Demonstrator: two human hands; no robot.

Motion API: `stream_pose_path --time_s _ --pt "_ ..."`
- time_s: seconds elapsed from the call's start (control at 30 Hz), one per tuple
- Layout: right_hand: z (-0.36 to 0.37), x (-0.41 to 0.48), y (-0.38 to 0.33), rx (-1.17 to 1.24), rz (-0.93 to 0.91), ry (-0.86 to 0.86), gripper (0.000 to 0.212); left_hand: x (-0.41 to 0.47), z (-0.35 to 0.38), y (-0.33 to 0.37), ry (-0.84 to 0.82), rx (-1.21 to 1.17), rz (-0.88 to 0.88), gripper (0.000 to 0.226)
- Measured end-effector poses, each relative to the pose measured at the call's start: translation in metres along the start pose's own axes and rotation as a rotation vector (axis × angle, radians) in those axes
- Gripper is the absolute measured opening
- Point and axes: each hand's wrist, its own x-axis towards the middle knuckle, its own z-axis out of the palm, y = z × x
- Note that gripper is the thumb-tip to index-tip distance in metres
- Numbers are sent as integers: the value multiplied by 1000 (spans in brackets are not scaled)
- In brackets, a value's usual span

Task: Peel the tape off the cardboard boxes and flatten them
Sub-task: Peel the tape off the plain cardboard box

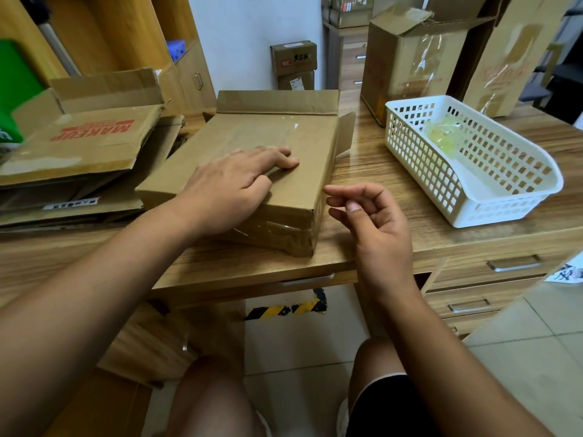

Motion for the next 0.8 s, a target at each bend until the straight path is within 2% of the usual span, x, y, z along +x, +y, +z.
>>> stream_pose_path --time_s 0.53,0.8 --pt "2 -5 0 -25 -27 28 23 -2 0 2 6 -8 9 57" --pt "2 2 -1 -34 30 -2 21 -1 0 2 6 -2 8 57"
